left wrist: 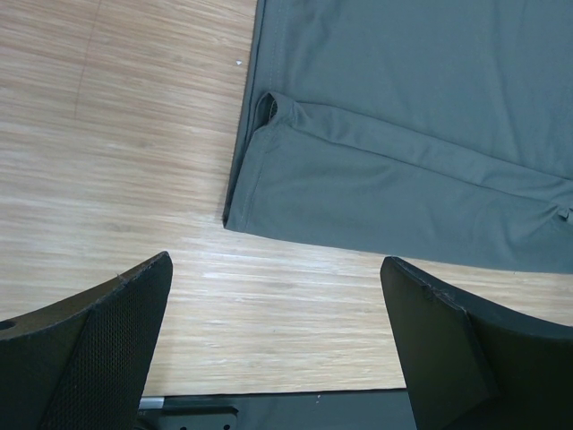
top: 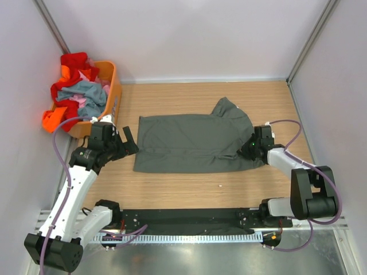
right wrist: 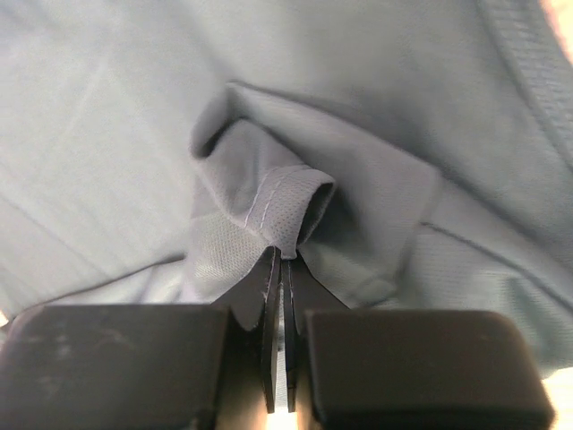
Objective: Fold and stack the t-shirts
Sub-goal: Fold the tshirt
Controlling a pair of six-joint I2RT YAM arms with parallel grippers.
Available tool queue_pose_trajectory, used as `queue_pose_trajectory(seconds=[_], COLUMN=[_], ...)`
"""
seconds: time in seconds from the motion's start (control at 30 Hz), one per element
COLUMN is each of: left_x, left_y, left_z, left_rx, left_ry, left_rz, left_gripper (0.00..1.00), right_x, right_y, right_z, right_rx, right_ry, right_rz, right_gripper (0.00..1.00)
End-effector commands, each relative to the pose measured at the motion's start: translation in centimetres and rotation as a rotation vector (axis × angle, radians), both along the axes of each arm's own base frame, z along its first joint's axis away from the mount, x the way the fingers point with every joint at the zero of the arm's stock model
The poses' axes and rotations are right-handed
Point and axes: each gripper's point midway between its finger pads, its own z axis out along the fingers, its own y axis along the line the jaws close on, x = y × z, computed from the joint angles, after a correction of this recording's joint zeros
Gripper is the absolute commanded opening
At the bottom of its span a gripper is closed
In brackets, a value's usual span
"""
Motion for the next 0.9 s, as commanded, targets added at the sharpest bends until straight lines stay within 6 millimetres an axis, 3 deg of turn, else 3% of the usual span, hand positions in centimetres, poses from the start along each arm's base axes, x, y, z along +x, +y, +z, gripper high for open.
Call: queue_pose_trajectory(seconds=[0.0,0.27,0.43,0.67,0.77,0.8,0.83,0.87], left_x=[0.4,0.3,0.3,0.3,0.3,0.3,0.3,0.3], left_y=[-0.1,0.0,0.0,0.0,0.1,0.2,0.1,0.1], left_z=[0.3,0.6,0.7,0.8,0.7,0.7,0.8,0.7], left_rx=[-0.003,-0.004,-0.005,-0.003,-0.001,0.001,0.000,0.001], left_ry=[-0.020,-0.034,-0.040,-0.042,-0.041,-0.041,-0.043,-0.040], left_rz=[-0.008,-0.006,-0.006,-0.005,0.001,0.002,0.000,0.002], left_gripper=[1.00,1.00,1.00,1.00,1.00,1.00,1.00,1.00], right_x=[2.3,4.2,5.6,8.9,10.0,10.3,10.2,10.8], right_y=[1.2,4.0,5.4,7.3,8.1,8.2,8.3,8.7], right_z=[2.7,4.2,4.1,4.3,4.4,4.5,3.8,4.5], right_rx=[0.002,-0.016,-0.039,-0.046,-0.047,-0.048,-0.058,-0.062], right_ry=[-0.080,-0.089,-0.072,-0.058,-0.050,-0.048,-0.016,-0.026], right_rz=[0.042,0.105,0.140,0.169,0.180,0.182,0.188,0.190], right_gripper=[0.06,0.05,0.06,0.13,0.27,0.42,0.53,0.61])
